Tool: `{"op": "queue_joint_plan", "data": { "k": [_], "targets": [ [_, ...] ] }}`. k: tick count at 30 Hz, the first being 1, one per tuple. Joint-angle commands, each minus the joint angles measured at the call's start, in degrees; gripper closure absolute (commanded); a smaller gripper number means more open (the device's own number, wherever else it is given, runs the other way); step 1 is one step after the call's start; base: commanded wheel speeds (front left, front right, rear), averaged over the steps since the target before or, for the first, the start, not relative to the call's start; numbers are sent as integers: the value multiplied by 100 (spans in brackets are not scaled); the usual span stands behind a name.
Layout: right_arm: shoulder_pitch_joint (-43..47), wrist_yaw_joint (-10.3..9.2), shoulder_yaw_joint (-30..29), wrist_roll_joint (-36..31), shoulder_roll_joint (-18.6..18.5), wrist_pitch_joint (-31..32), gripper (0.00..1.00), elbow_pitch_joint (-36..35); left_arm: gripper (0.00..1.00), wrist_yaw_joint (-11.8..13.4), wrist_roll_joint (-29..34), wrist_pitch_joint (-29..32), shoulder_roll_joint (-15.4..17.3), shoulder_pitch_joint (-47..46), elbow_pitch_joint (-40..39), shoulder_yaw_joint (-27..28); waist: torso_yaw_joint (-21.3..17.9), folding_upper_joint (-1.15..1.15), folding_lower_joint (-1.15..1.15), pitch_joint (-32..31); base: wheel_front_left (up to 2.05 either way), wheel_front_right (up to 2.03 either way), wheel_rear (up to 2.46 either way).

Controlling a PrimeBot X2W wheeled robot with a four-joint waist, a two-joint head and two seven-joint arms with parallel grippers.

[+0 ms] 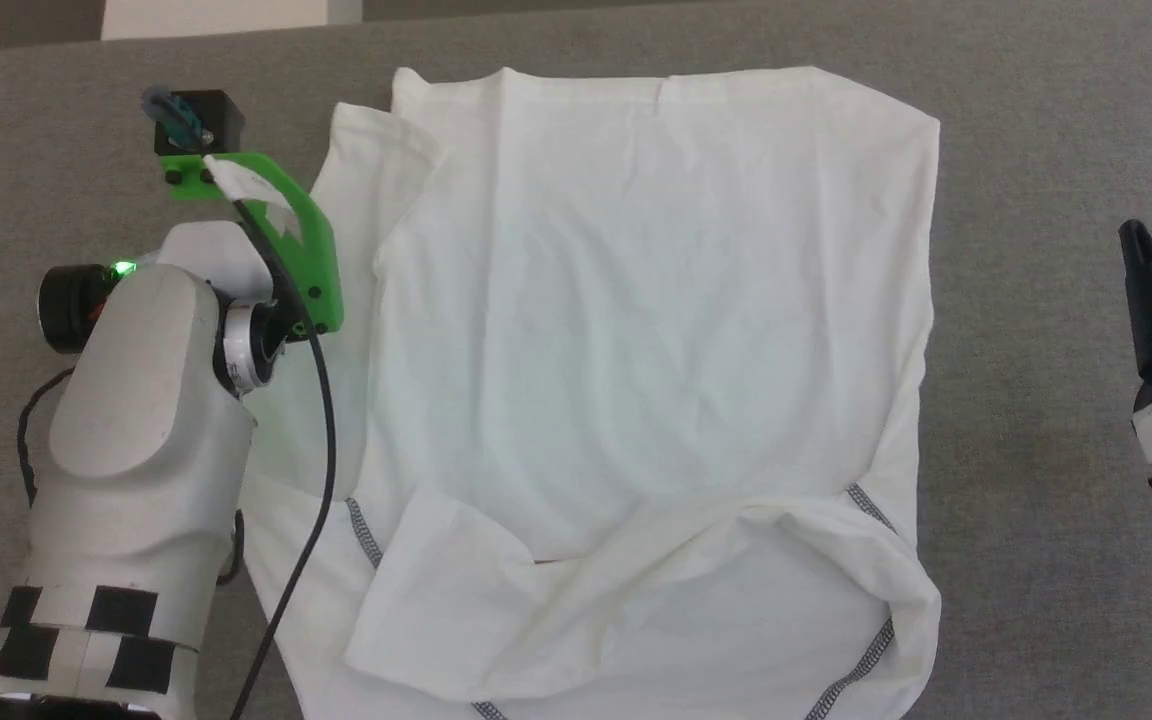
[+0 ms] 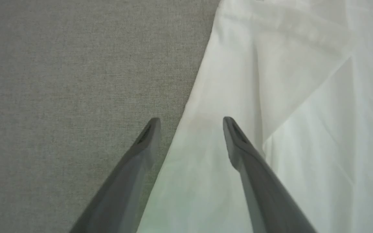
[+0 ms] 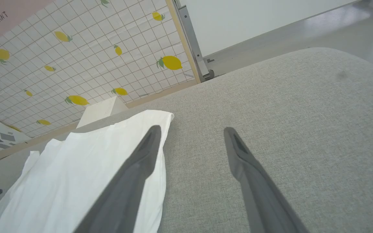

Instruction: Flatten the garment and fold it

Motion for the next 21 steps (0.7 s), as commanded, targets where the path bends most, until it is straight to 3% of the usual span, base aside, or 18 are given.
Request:
{"op": "queue_joint_plan", "data": {
  "k": [1, 9, 10, 11, 12, 17, 21],
  "targets": [
    [-78, -8, 17, 40, -4, 20, 0, -29, 0, 52, 62, 189, 48, -104, 115, -67, -258, 52, 0, 282, 0, 0, 0],
    [-153, -8, -88, 91, -6, -47, 0, 1, 0, 158, -22, 1296, 57, 76, 523, -233, -349, 52, 0, 446, 0, 0, 0],
    [-159, -8, -97, 94, -8, -51, 0, 4, 7, 185, -34, 1374, 53, 119, 527, -238, -346, 52, 0, 453, 0, 0, 0],
    [-166, -8, -106, 97, -10, -55, 0, 7, 74, 219, -76, 1425, 35, 168, 509, -216, -336, 52, 0, 460, 0, 0, 0],
    [-172, -8, -109, 97, -11, -57, 0, 10, 100, 250, -106, 1413, 27, 203, 480, -186, -325, 52, 0, 462, 0, 0, 0],
    [-172, -8, -65, 82, -2, -73, 0, 61, 100, 398, -333, 1045, -9, 399, 258, 99, -219, 52, 0, 373, 0, 0, 0],
    [-131, -8, -26, 60, 14, -91, 0, 136, 100, 521, -742, 460, -94, 491, -72, 632, -88, 52, 0, 192, 0, 0, 0]
  ]
}}
